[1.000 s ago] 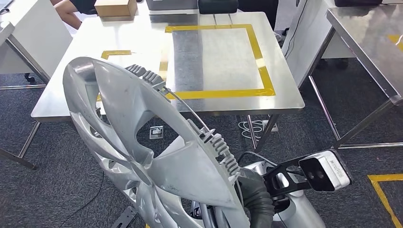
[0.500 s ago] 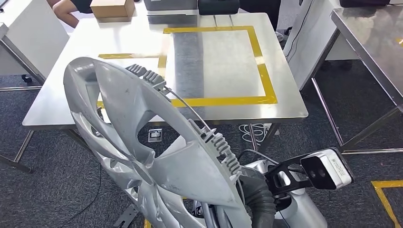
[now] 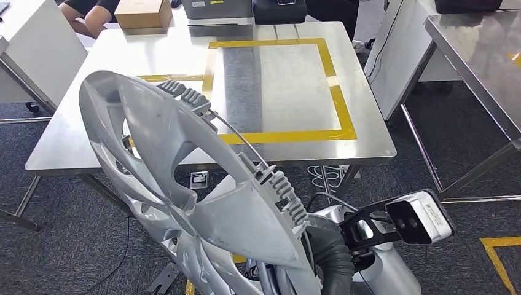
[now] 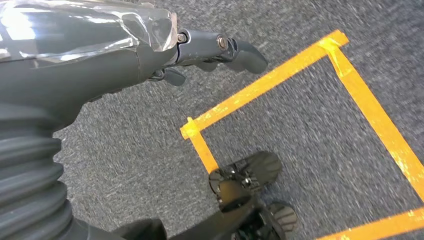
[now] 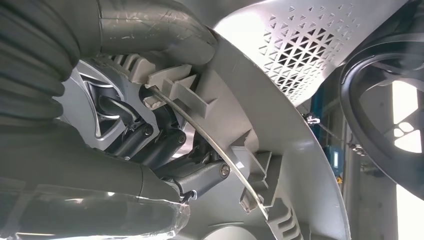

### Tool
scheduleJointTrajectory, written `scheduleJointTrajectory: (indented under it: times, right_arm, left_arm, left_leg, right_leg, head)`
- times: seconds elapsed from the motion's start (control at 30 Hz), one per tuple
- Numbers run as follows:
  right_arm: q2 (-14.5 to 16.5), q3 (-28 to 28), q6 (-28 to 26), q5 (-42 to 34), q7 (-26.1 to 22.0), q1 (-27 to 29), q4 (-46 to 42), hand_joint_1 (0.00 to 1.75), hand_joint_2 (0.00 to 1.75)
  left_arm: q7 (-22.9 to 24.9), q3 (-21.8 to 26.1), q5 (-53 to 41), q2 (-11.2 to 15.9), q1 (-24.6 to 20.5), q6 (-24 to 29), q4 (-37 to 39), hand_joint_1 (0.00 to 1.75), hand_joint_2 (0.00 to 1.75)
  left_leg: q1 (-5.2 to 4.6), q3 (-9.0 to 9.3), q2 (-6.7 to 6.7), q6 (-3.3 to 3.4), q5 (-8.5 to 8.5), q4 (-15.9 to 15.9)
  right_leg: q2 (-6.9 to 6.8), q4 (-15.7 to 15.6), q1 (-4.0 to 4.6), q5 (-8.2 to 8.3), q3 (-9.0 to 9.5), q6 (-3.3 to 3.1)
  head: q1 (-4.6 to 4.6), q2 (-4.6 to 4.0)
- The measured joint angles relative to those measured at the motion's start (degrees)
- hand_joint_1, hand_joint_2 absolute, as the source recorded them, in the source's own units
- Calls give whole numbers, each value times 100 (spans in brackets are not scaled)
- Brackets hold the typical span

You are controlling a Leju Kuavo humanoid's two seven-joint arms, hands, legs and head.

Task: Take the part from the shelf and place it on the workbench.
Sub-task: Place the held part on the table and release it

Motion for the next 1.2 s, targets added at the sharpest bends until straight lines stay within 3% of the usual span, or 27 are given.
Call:
scheduleJointTrajectory:
  times: [0.1, 0.2, 0.23, 0.27, 0.3, 0.37, 0.4, 0.47, 0.6, 0.63, 0.7, 0.73, 0.77, 0.8, 0.83, 0.9, 0.93, 1.03, 1.1, 1.13, 1.2]
  right_arm:
    - [-1, 14, -8, -10, 15, -22, -10, 175, 175]
    - [-17, 36, -8, -19, 16, -43, -14, 175, 175]
    - [-27, 47, -8, -18, 16, -36, -13, 175, 175]
    - [-37, 59, -9, -17, 18, -28, -13, 175, 175]
    - [-44, 68, -10, -16, 20, -22, -13, 175, 175]
    - [-50, 79, -11, -16, 23, -22, -14, 175, 175]
    - [-48, 81, -12, -16, 25, -24, -15, 175, 175]
    - [-45, 85, -12, -16, 29, -25, -16, 175, 175]
    - [-27, 87, -13, -16, 37, -28, -28, 175, 175]
    - [-19, 87, -13, -15, 38, -30, -32, 175, 175]
    - [-10, 90, -21, -14, 40, -31, -34, 175, 175]
    - [-9, 94, -26, -10, 45, -26, -33, 175, 175]
    - [-9, 101, -31, -6, 53, -19, -33, 175, 175]
    - [-7, 107, -35, -2, 62, -15, -33, 175, 175]
    - [-3, 112, -37, 1, 72, -14, -33, 175, 175]
    - [3, 116, -38, 2, 80, -16, -32, 175, 175]
    - [4, 119, -39, 3, 84, -12, -31, 175, 175]
    - [12, 121, -47, 7, 95, 4, -34, 175, 175]
    - [19, 115, -52, 5, 96, -7, -44, 175, 175]
    - [16, 114, -50, 2, 95, -21, -46, 175, 175]
    - [-7, 115, -38, -5, 92, -38, -31, 175, 175]
  left_arm:
    - [-6, 5, 1, -4, 1, -11, -2, 0, 175]
    - [-11, 22, 7, -20, -3, -23, -1, 0, 175]
    - [-14, 30, 10, -24, 0, -28, -1, 0, 175]
    - [-18, 37, 11, -29, 5, -29, -1, 0, 175]
    - [-22, 43, 13, -34, 11, -30, -1, 0, 175]
    - [-30, 49, 15, -49, 20, -22, -1, 0, 175]
    - [-32, 50, 15, -54, 21, -18, -1, 0, 175]
    - [-36, 53, 15, -58, 26, -10, -1, 0, 175]
    - [-46, 65, 15, -54, 32, -3, -8, 0, 175]
    - [-50, 71, 15, -54, 32, -1, -10, 0, 175]
    - [-52, 79, 16, -57, 52, 0, -9, 0, 175]
    - [-52, 81, 17, -58, 71, 0, -8, 0, 175]
    - [-52, 82, 19, -60, 89, 0, -8, 0, 175]
    - [-53, 83, 21, -61, 103, 2, -7, 0, 175]
    - [-54, 84, 23, -61, 112, 5, -7, 0, 175]
    - [-55, 87, 24, -47, 128, 12, 7, 0, 175]
    - [-55, 89, 24, -35, 136, 13, 16, 0, 175]
    - [-54, 107, 27, -4, 138, 16, 22, 0, 175]
    - [-61, 131, 28, 9, 123, 22, 8, 0, 175]
    - [-66, 140, 29, 7, 111, 26, 2, 0, 175]
    - [-72, 145, 29, -12, 104, 36, 3, 0, 175]
  left_leg:
    - [31, 157, -3, 89, 98, -180]
    - [18, 217, -8, 150, 81, -243]
    - [10, 222, -18, 160, 55, -240]
    - [5, 237, -32, 165, 22, -235]
    - [3, 259, -45, 162, -12, -226]
    - [3, 319, -71, 127, -110, -164]
    - [-8, 335, -80, 96, -180, -113]
    - [-25, 352, -87, 28, -303, -38]
    - [15, 320, -59, -84, -449, 159]
    - [32, 181, -44, -120, -510, 408]
    - [70, -340, -19, -193, -653, 1187]
    - [86, -632, -10, -220, -658, 1522]
    - [95, -854, -4, -231, -556, 1676]
    - [98, -957, 0, -225, -327, 1594]
    - [94, -957, 3, -197, 18, 1296]
    - [57, -810, -20, -91, 635, 618]
    - [22, -753, -33, -34, 782, 425]
    - [-95, -685, -53, 99, 722, 358]
    - [-74, -435, -69, 182, 594, 69]
    - [-47, -284, -80, 212, 529, -109]
    - [-17, -84, -108, 233, 405, -303]
  right_leg:
    - [-20, 145, 20, -101, -59, 51]
    - [-25, 1182, 20, -465, -618, 13]
    - [-25, 1490, 17, -532, -810, 26]
    - [-26, 1600, 14, -515, -903, 61]
    - [-26, 1503, 11, -421, -886, 108]
    - [-29, 732, -1, -77, -537, 200]
    - [-30, 377, 0, 30, -350, 189]
    - [-30, 34, 18, 65, -143, 92]
    - [-11, 6, -12, -71, 29, -95]
    - [-10, -3, -35, -121, 106, -126]
    - [-12, -6, -32, -253, 257, -154]
    - [-8, -5, -32, -326, 347, -147]
    - [7, 0, -32, -405, 457, -132]
    - [22, 0, -31, -488, 583, -111]
    - [37, -4, -25, -585, 728, -89]
    - [63, -31, -5, -784, 934, -46]
    - [79, -48, -12, -856, 984, -16]
    - [109, -220, -76, -929, 1099, 115]
    - [61, -257, -64, -981, 1172, 141]
    - [36, -85, -48, -1048, 1083, 133]
    - [9, 664, -46, -1242, 560, 125]
  head:
    - [8, 0]
    - [15, 0]
    - [15, 0]
    - [15, 0]
    - [15, 0]
    - [17, 0]
    - [16, 0]
    - [13, 0]
    - [0, 0]
    - [-5, 0]
    - [-10, 0]
    - [-9, 0]
    - [-9, 0]
    - [-9, 0]
    - [-9, 0]
    - [3, 0]
    - [9, 0]
    - [-13, 0]
    - [-15, 0]
    - [-11, 0]
    - [5, 0]
